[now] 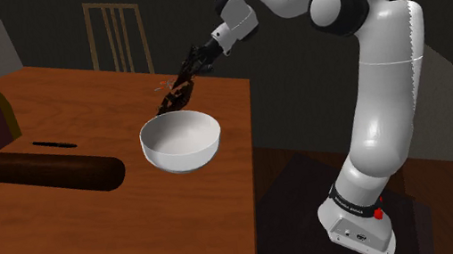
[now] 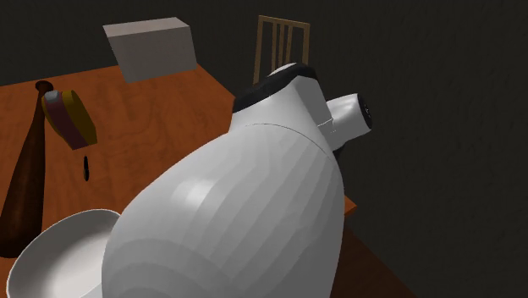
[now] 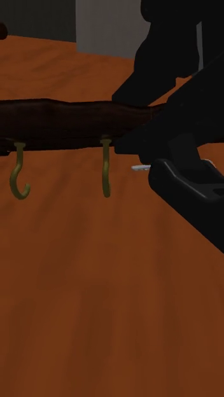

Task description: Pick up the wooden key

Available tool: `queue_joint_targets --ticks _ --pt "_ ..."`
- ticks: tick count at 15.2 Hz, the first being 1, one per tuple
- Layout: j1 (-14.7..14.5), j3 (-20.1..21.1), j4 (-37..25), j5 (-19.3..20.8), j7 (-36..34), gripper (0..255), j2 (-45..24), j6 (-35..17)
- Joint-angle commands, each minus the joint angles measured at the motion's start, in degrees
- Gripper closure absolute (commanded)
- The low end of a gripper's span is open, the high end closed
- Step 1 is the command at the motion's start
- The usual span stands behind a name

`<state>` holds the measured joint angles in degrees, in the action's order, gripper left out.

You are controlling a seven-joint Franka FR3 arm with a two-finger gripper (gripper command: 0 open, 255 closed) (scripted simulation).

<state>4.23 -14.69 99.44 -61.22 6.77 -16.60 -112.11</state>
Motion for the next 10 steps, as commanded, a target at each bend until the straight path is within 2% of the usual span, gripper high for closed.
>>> queue_joint_targets --ticks 1,10 --pt "-0.01 -0.13 -0.68 0.55 -1.06 255 0.54 0.65" --pt "0.01 -0.49 -3.56 2.30 -4.85 255 2.01 3.10"
